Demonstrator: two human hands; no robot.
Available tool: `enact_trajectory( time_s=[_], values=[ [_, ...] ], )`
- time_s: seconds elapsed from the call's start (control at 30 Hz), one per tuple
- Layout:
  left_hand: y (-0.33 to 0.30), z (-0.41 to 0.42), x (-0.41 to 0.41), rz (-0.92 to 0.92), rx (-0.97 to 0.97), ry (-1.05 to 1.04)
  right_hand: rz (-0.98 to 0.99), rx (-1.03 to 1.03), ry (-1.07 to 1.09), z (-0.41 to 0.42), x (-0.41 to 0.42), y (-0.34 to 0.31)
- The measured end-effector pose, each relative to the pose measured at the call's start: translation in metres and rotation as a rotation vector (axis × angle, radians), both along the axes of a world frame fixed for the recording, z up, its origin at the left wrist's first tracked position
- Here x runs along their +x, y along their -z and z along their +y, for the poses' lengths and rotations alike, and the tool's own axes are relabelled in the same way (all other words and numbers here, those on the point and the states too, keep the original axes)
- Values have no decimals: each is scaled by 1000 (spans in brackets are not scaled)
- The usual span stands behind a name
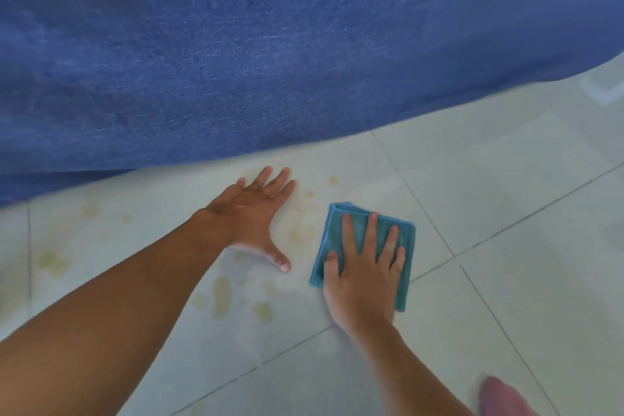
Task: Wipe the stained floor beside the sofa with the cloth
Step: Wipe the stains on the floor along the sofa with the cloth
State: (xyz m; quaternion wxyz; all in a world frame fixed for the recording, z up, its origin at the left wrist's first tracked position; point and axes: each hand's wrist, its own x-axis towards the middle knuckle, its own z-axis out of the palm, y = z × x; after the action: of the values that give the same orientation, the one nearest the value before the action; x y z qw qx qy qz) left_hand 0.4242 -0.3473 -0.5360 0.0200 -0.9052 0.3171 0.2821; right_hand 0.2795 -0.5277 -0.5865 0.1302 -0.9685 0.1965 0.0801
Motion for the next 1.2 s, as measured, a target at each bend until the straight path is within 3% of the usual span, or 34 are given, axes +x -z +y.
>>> enact_trajectory(
  time_s=[0.07,0.13,0.27,0.3,0.4,0.47,0.57,0.63,0.77,0.9,0.97,1.07,1.2],
  values=[
    [3,5,1,5,18,47,-33,-19,-165,4,-58,-6],
    [1,13,6,24,12,53,-2,-34,-158,-24,-75,-4],
    [5,18,4,17,-11,45,56,-11,154,-37,18,-2],
    [7,16,1,15,-11,39,11,-12,134,-20,23,-1],
    [9,13,-1,16,-8,27,-50,21,-219,13,-37,-4],
    [4,15,-1,-5,5,15,-11,8,-229,-13,-54,-4],
    [4,17,-2,-30,50,-63,10,-39,-29,-34,35,-3],
    [5,17,-4,1,70,-121,27,-42,-124,-8,69,-2],
    [4,16,-6,-14,89,-112,23,-10,-395,-21,11,-7],
    [6,19,-4,-24,91,-132,47,-56,-129,-39,87,-7],
    [7,18,-5,14,95,-166,30,-44,-178,-16,94,-6],
    [6,17,-5,34,103,-178,-2,-51,-432,-27,41,-8],
    [4,20,-3,35,105,-171,26,-85,-180,-56,104,-5]
  ],
)
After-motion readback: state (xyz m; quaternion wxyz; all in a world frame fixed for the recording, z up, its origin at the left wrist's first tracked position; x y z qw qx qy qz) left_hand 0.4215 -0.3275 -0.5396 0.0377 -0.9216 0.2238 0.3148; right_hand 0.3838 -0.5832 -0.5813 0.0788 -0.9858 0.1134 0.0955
